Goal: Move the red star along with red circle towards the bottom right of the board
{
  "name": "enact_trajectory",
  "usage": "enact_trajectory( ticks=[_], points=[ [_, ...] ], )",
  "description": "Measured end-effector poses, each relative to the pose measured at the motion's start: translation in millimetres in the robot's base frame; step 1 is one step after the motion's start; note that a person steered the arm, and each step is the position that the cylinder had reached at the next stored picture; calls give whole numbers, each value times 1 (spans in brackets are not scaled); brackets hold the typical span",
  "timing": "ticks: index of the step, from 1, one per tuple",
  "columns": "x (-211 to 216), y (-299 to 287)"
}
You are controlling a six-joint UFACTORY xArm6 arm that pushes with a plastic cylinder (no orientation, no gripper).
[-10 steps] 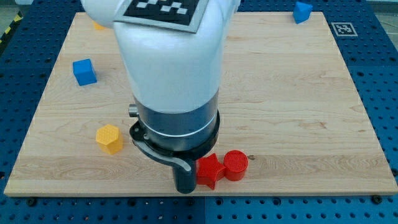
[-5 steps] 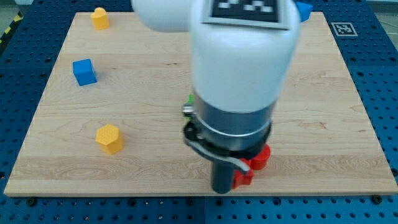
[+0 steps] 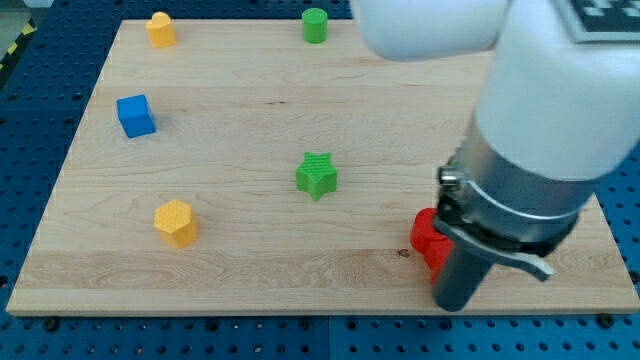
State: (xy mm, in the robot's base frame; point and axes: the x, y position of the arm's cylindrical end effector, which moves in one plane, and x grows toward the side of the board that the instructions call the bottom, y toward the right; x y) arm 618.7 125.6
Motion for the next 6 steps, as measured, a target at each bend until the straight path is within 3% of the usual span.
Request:
enact_trajectory(
  ticks=[2, 4, 6],
  points=[
    [0, 33],
    [-10, -28],
    [-13, -24]
  ],
)
